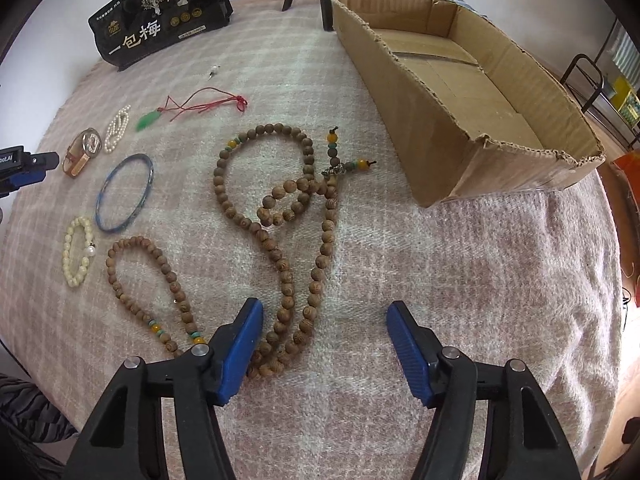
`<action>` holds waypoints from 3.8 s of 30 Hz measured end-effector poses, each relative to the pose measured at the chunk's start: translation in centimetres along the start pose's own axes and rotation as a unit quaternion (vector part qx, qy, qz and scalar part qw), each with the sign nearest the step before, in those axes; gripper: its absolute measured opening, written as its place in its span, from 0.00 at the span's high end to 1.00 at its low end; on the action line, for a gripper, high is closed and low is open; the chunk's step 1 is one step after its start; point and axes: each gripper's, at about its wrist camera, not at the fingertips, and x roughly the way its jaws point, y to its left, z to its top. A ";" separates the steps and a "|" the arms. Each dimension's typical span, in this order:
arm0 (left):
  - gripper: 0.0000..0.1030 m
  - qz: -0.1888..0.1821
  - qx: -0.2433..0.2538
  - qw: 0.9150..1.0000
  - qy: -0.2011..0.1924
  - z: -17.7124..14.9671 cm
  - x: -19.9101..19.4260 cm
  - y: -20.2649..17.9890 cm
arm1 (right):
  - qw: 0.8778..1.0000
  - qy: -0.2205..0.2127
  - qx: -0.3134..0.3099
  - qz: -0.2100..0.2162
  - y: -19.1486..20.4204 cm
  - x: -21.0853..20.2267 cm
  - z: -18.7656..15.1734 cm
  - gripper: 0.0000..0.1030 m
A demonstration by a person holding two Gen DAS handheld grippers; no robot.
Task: Organize jewelry
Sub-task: 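Lower the right gripper onto the brown wooden bead mala and close, then lift the mala with the right gripper while the left gripper grasps the leather-strap watch, then carry mala and watch into the cardboard box and open both grippers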
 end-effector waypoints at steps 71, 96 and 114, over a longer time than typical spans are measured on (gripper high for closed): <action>0.97 -0.126 0.174 0.968 -0.128 2.8 -8.9 -23.4 | 0.947 -0.303 0.074 0.077 -9.6 -19.4 9.7 0.96; 0.83 -0.130 0.182 0.969 -0.100 6.3 -1.5 -32.3 | 0.967 -0.223 0.107 0.054 -13.9 -13.1 9.1 0.56; 0.83 -0.114 0.179 0.968 -0.138 5.0 -5.8 -28.2 | 0.968 -0.224 0.099 0.045 -12.5 -13.6 9.1 0.49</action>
